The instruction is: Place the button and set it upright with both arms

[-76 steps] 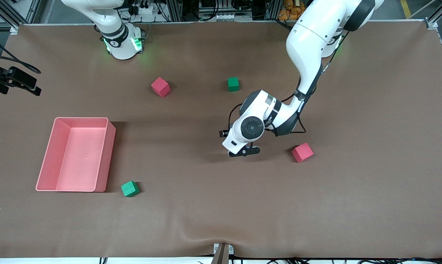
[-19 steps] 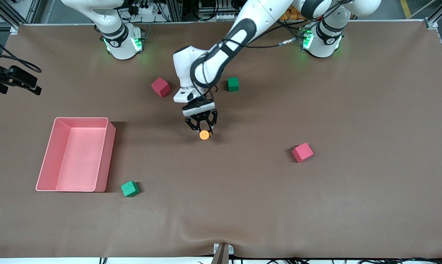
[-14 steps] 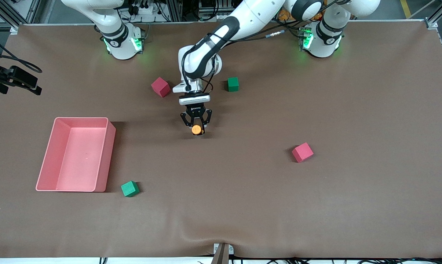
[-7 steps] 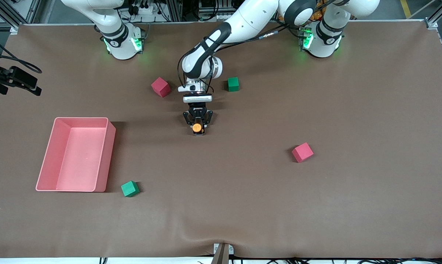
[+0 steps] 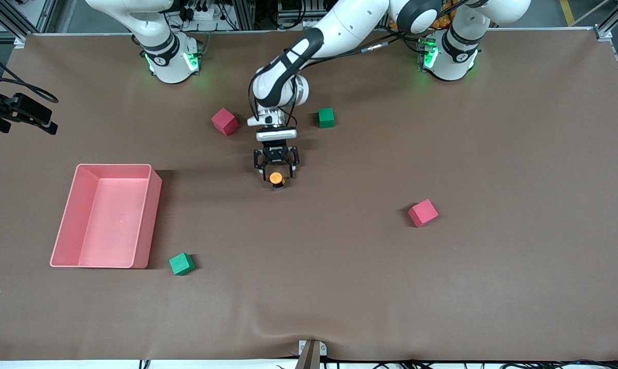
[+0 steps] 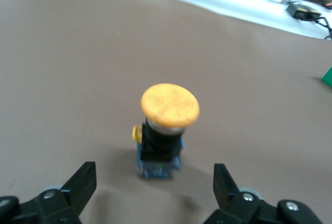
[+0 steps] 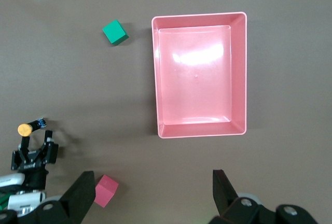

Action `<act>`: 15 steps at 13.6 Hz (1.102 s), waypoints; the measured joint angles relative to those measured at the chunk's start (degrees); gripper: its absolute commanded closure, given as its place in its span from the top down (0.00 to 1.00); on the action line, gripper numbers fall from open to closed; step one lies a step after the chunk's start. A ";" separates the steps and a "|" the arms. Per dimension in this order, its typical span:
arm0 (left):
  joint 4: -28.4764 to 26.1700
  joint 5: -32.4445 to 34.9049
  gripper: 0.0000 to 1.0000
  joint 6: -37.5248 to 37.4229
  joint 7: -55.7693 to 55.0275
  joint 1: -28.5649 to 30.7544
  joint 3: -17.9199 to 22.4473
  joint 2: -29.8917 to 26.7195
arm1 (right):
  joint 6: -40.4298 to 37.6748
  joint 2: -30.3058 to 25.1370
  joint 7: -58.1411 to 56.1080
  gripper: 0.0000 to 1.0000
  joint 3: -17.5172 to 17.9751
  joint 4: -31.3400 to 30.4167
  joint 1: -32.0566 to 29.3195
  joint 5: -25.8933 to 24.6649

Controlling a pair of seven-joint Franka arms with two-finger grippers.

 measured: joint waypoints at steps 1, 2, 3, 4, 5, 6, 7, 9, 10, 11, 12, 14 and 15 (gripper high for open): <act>0.24 -4.72 1.00 -0.02 0.44 -0.33 -0.65 -1.67 | 0.00 0.00 0.00 1.00 0.00 -0.02 0.00 0.00; 0.38 -9.60 1.00 -0.07 1.20 -0.56 -1.22 -3.59 | 0.00 0.00 -0.01 1.00 0.00 -0.06 0.01 0.00; 0.51 -14.92 1.00 -0.65 2.69 -0.73 -1.60 -5.74 | 0.00 0.00 -0.01 1.00 0.00 -0.12 0.02 0.00; 0.62 -20.45 1.00 -2.25 5.20 -0.84 -1.71 -8.06 | 0.00 0.00 -0.01 1.00 0.00 -0.20 0.03 0.00; 0.70 -26.09 1.00 -4.98 9.06 -0.83 -1.71 -10.60 | 0.00 0.00 -0.01 1.00 -0.01 -0.27 0.03 0.00; 0.78 -31.42 1.00 -8.53 13.65 -0.71 -1.68 -13.21 | 0.00 0.00 -0.01 1.00 -0.02 -0.32 0.03 0.00; 0.91 -35.89 1.00 -11.92 18.19 -0.53 -1.58 -15.64 | 0.00 0.00 -0.01 1.00 -0.05 -0.36 0.02 0.00; 1.27 -42.57 1.00 -16.57 27.39 0.55 -0.91 -20.61 | 0.00 0.00 -0.01 1.00 -0.09 -0.40 -0.07 0.00; 1.47 -45.14 1.00 -17.58 31.98 1.90 -0.62 -23.18 | 0.00 0.00 -0.01 1.00 -0.13 -0.42 -0.13 0.00; 1.71 -47.21 1.00 -18.23 36.37 3.81 -0.49 -25.69 | 0.00 0.00 -0.01 1.00 -0.16 -0.44 -0.16 0.00; 1.95 -48.85 1.00 -19.28 40.98 6.17 -0.44 -28.23 | 0.00 0.00 -0.01 1.00 -0.17 -0.46 -0.16 0.00; 2.28 -52.47 1.00 -21.97 50.36 11.96 -0.18 -33.20 | 0.00 0.00 -0.01 1.00 -0.14 -0.50 -0.10 0.00; 2.36 -55.35 1.00 -22.62 54.96 15.78 -0.05 -35.65 | 0.00 0.00 -0.01 1.00 -0.13 -0.52 -0.10 0.00</act>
